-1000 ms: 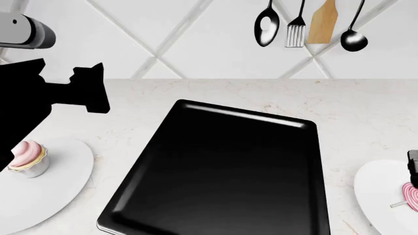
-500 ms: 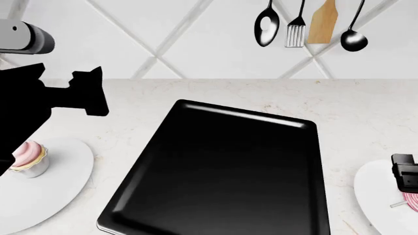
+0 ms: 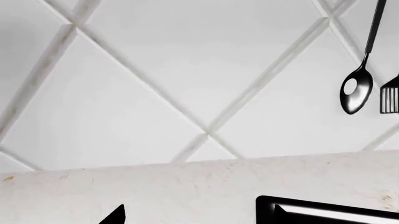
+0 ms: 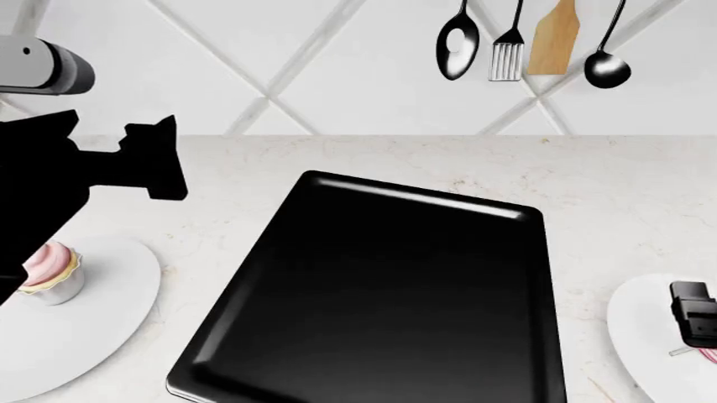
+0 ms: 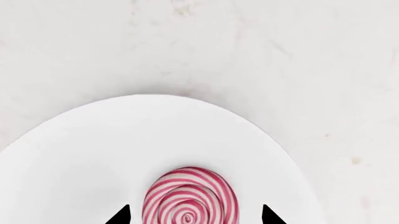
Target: Move the dessert items from the plate to the tray.
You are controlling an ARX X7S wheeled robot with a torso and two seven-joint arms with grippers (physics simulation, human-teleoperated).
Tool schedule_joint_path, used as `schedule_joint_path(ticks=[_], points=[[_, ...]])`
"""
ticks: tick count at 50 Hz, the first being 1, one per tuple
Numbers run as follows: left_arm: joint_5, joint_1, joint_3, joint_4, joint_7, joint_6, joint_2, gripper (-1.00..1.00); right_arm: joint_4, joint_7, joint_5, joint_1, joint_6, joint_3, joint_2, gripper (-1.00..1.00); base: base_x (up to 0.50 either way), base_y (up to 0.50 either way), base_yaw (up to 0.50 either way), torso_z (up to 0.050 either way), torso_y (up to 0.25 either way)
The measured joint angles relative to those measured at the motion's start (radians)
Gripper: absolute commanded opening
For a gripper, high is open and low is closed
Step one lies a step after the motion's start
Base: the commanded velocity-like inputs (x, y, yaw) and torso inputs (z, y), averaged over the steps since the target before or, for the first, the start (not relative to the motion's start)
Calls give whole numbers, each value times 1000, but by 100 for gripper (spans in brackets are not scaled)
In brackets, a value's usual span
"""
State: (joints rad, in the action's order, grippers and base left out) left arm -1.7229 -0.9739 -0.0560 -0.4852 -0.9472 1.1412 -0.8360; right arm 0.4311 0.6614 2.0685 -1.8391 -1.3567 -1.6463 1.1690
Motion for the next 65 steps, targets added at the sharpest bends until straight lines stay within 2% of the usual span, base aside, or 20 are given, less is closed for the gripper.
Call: schedule_joint_path(ticks=[12,13,32,44,54,65], points=[[6,10,-3,-3,4,-9,-4,100,-18,-11,-11,15,20,-5,7,100,0,0,0,0,0],[6,11,-2,-3,5,-10,-4,100,-19,-12,-12,15,21,-6,7,-100,0,0,0,0,0],[15,23,-5,-6,10,-24,-12,100,-14,8,-1,-36,-15,7,5,-100,0,0,0,0,0],[21,16,-14,-2,18,-27,-13,100,28,38,4,-190,-122,23,-16,-100,0,0,0,0,0],[13,-4,-31,1,8,-27,-8,100,50,-12,-21,-334,-170,11,-87,-100,0,0,0,0,0],[5,-16,-43,1,0,-29,-8,100,27,-109,-45,-391,-167,9,-193,-100,0,0,0,0,0]])
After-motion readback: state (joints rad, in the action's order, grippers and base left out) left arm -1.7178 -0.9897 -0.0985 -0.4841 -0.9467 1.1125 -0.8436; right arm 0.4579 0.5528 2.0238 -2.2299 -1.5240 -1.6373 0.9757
